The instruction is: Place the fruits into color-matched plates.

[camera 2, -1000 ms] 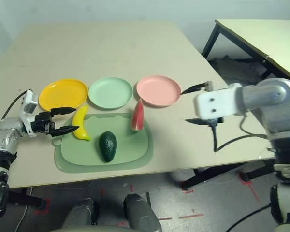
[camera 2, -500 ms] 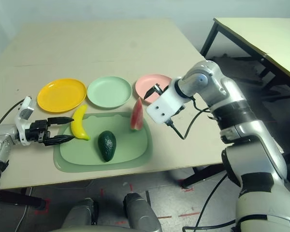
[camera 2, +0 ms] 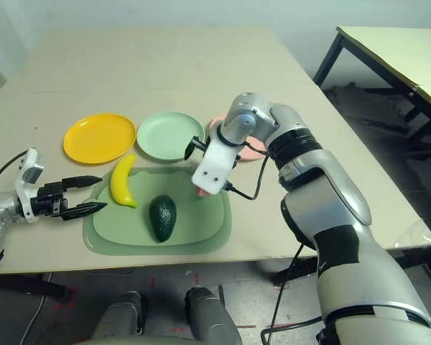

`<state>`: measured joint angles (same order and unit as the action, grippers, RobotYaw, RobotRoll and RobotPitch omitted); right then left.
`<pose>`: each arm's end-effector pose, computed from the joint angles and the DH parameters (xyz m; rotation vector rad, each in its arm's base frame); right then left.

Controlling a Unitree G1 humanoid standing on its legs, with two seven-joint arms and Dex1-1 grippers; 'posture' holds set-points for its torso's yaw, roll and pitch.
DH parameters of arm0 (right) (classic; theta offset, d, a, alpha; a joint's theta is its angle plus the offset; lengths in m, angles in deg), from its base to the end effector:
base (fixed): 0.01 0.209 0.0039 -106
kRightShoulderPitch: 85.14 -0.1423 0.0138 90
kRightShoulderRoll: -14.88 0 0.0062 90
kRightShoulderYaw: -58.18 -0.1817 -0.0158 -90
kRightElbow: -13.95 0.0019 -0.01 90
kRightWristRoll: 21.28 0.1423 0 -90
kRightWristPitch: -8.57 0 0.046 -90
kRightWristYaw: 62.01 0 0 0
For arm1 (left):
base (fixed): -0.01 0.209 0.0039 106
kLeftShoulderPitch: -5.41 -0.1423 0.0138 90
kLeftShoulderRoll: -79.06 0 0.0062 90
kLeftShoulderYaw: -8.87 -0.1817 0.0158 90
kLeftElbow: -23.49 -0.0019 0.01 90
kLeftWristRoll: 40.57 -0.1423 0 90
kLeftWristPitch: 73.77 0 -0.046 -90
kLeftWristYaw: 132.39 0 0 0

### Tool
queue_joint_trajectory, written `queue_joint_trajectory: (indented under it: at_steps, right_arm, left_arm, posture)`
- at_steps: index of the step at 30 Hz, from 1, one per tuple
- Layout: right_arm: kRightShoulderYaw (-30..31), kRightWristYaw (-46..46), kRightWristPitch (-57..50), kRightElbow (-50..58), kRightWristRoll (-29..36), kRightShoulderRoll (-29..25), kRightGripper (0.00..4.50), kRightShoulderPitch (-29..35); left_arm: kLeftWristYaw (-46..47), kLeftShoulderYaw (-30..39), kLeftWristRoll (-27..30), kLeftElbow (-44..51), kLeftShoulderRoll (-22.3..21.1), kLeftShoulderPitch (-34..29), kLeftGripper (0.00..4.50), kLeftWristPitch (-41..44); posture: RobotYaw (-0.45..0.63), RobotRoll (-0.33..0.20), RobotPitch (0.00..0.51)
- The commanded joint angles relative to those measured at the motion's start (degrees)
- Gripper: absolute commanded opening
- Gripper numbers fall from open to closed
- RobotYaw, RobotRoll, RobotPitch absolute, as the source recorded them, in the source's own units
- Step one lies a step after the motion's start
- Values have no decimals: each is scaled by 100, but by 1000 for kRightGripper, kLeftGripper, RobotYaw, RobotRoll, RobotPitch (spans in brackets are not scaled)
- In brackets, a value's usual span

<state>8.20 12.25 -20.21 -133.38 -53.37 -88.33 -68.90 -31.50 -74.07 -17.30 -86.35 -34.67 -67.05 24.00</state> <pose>0.3470 -0.1245 0.2308 -2.0504 0.0046 1.7779 0.2536 0.3104 0.1177 0.1271 0.1931 -1.1232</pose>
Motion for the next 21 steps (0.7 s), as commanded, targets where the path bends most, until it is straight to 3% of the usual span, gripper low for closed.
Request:
queue_joint_trajectory:
  at_steps: [1,13,16,20,21]
  right_arm:
    - [167,135,56,-183,-82,42,4500,-45]
    - [343,-139,-97,-451,-442,79,4500,61]
    - [349,-116,-200,-544,-456,111,3721,98]
    - [342,-135,-250,-573,-476,87,2237,117]
    - [329,-118,-260,-579,-456,83,2103,113]
  left_arm:
    - [49,175,117,209,-141,-151,4472,16]
    - [166,223,189,457,-236,-310,4472,-34]
    - [151,179,185,445,-221,-255,4500,-34]
    - [82,111,147,368,-217,-188,4500,-86]
    - [58,99,140,354,-222,-181,4500,-101]
  posture:
    - [44,0,139]
    - [67,0,139]
    - [61,0,137]
    - [53,0,138]
    - [49,0,137]
